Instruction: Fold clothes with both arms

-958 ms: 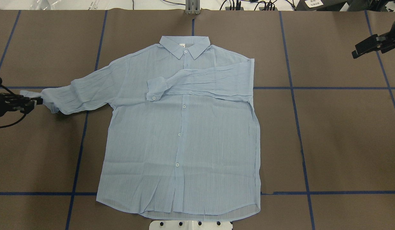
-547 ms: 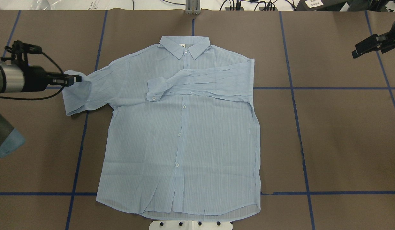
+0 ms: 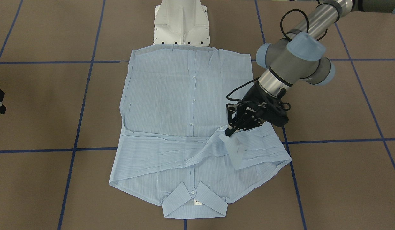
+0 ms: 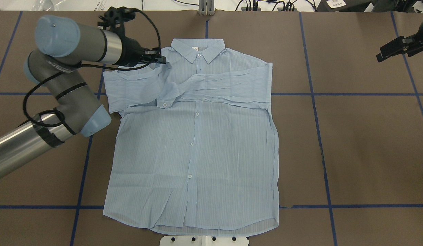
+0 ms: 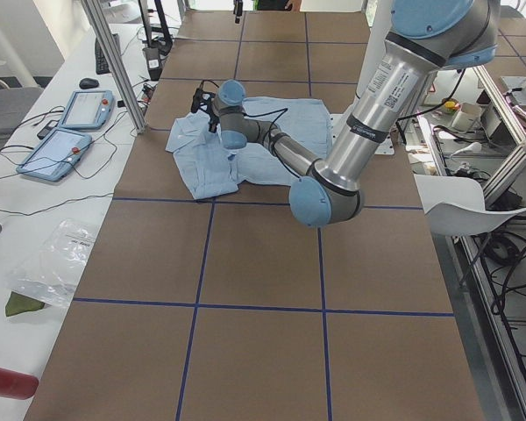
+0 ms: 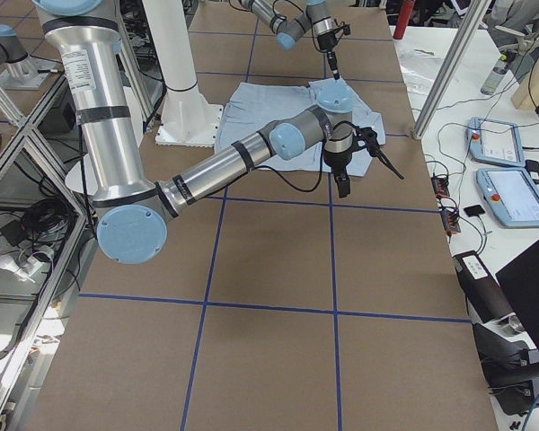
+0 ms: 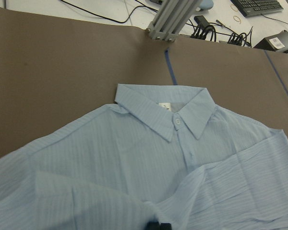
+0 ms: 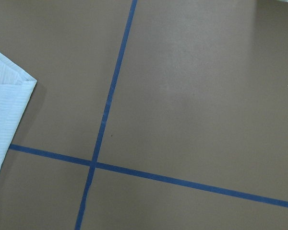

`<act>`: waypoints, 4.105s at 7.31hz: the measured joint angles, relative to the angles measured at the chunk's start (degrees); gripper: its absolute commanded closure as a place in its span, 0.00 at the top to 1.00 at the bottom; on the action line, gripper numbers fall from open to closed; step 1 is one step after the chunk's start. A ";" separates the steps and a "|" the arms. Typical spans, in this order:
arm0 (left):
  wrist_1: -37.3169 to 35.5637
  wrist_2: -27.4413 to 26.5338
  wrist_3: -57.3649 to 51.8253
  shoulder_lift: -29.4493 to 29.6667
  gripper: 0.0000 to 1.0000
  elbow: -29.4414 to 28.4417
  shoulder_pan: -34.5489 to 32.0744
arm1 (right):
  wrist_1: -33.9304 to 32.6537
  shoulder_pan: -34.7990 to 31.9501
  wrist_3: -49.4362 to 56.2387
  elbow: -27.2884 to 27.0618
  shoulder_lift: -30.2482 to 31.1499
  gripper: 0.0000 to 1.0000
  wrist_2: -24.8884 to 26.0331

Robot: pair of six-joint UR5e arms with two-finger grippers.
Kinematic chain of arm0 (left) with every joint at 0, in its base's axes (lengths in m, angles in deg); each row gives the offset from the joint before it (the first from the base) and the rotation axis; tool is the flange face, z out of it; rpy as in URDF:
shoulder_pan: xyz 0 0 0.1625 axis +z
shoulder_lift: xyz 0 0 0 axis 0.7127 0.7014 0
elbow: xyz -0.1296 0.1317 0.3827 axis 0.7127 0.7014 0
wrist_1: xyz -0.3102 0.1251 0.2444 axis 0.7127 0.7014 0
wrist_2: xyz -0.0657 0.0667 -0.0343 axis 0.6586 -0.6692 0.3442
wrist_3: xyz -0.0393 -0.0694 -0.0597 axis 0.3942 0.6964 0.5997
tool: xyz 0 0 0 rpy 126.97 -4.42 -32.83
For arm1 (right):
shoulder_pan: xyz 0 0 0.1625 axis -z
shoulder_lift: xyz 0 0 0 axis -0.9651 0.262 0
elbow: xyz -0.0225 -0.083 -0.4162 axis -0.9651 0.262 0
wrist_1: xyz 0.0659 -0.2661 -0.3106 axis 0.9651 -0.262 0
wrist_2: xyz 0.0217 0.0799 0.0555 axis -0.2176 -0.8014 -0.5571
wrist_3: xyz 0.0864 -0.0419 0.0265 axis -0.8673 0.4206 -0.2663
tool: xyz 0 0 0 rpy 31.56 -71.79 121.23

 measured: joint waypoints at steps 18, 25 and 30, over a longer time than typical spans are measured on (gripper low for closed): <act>-2.12 -9.21 -15.73 3.42 1.00 -5.06 9.66 | -0.26 12.69 -18.36 1.44 -11.66 1.00 8.17; -1.69 13.44 -50.15 -14.56 1.00 0.53 -13.02 | -0.58 31.84 -32.62 32.06 -42.57 1.00 29.00; -1.48 14.39 -51.40 -15.76 1.00 1.04 -14.36 | -0.84 38.39 -32.05 45.68 -48.49 1.00 38.83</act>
